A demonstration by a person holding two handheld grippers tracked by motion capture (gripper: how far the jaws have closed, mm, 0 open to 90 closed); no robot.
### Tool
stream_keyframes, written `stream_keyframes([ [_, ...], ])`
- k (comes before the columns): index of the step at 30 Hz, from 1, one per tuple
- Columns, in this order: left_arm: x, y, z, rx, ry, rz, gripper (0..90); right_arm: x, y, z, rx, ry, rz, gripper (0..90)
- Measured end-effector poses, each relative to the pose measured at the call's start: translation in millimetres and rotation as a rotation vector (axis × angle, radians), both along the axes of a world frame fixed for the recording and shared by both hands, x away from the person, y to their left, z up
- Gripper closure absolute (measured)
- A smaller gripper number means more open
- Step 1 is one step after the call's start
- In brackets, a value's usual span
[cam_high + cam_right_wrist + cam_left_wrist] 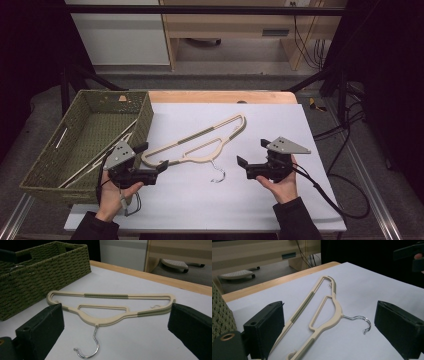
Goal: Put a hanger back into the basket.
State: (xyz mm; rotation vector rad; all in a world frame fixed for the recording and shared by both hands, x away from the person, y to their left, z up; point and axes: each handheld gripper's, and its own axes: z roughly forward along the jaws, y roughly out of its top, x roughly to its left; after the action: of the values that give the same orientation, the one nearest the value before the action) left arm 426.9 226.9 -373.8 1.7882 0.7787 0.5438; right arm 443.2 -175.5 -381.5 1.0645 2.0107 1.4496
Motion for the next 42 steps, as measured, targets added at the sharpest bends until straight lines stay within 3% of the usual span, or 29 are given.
stream_keyframes([
  [2,-0.8,-0.4,0.1,0.001,0.0,-0.003,8.9,2.1,6.4,-1.3,-0.018,0.004,0.014,1.5],
  [9,-3.6,-2.3,-4.3,0.003,-0.002,-0.021,5.8,13.3,23.9,-5.8,0.007,0.039,0.014,8.9],
  [13,-4.9,-5.0,-6.1,0.015,-0.008,-0.032,5.2,22.8,37.4,-14.1,-0.027,0.082,0.009,10.4],
  [26,-6.0,-4.5,-13.3,0.039,0.004,-0.032,5.0,44.8,72.2,-35.7,-0.083,0.153,0.024,16.9],
  [31,-6.4,-5.2,-13.2,0.037,0.005,-0.034,5.0,55.3,80.1,-49.3,-0.117,0.18,0.006,25.0],
  [42,-5.1,-5.8,-13.9,0.043,0.022,-0.026,4.6,61.6,90.9,-77.7,-0.176,0.277,0.007,43.9],
])
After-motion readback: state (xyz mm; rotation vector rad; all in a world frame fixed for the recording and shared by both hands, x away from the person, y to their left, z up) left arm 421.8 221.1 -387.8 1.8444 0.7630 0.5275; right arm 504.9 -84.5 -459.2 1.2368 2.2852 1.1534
